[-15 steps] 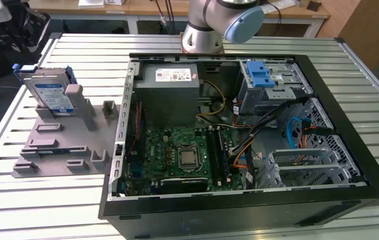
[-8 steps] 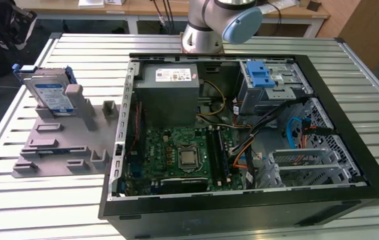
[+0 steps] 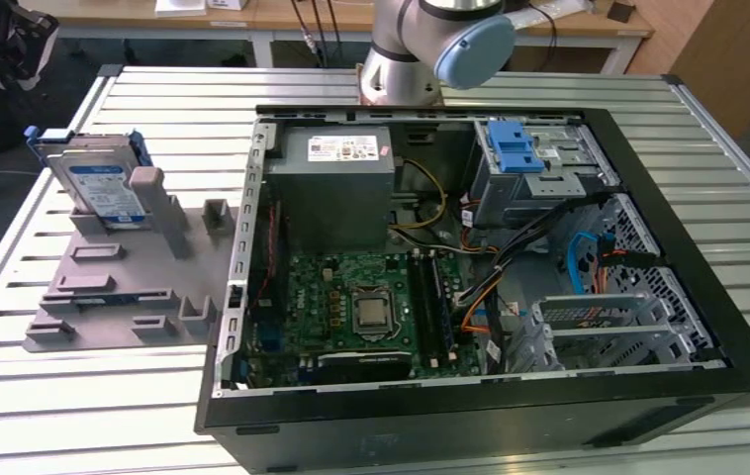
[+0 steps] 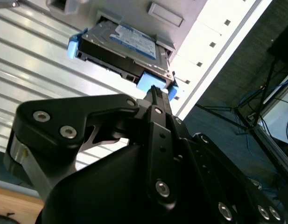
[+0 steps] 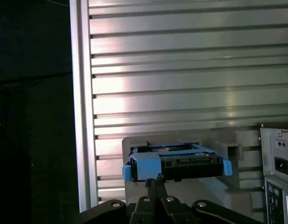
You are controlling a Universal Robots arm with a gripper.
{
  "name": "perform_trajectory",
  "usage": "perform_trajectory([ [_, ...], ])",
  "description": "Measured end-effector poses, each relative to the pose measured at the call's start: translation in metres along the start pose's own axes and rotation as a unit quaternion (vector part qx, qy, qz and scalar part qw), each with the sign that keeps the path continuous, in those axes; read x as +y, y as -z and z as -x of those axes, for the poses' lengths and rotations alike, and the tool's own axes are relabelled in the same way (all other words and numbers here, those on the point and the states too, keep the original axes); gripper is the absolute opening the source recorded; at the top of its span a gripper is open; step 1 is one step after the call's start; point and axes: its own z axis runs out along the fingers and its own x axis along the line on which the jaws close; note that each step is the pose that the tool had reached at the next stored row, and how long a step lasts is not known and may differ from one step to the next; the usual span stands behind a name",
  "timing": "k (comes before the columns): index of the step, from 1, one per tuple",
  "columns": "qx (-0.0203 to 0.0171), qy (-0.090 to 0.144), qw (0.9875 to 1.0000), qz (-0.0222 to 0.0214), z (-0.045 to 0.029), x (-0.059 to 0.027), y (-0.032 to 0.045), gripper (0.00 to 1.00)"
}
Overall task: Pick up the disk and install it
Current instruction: 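Reach for the disk, then pick up the disk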
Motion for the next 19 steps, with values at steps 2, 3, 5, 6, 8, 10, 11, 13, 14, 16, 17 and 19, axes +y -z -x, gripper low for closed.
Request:
perform_trajectory([
  [2,0.0001,0.000,1.0000,0.0003,-0.0003,0.0004,-0.0002,0.11],
  [3,0.0000,0.000,1.0000,0.0003,-0.0003,0.0004,-0.0002,0.11],
  [5,0.0001,0.000,1.0000,0.0005,-0.0003,0.0004,-0.0002,0.11],
  [6,0.0000,0.000,1.0000,0.0005,-0.0003,0.0004,-0.0002,0.11],
  [8,0.0001,0.003,1.0000,0.0006,-0.0003,0.0004,-0.0002,0.11],
  [10,0.0008,0.019,0.9998,0.0005,-0.0003,0.0004,-0.0003,0.11],
  [11,0.0012,0.029,0.9996,0.0006,-0.0003,0.0004,-0.0004,0.11],
  [13,0.0020,0.047,0.9989,0.0005,-0.0003,0.0004,-0.0004,0.11],
  [14,0.0024,0.056,0.9984,0.0005,-0.0003,0.0004,-0.0004,0.11],
  [16,0.0030,0.070,0.9975,0.0005,-0.0003,0.0004,-0.0004,0.11],
  [17,0.0033,0.078,0.9970,0.0004,-0.0003,0.0004,-0.0004,0.11],
  [19,0.0040,0.095,0.9955,0.0004,-0.0003,0.0004,-0.0004,0.11],
])
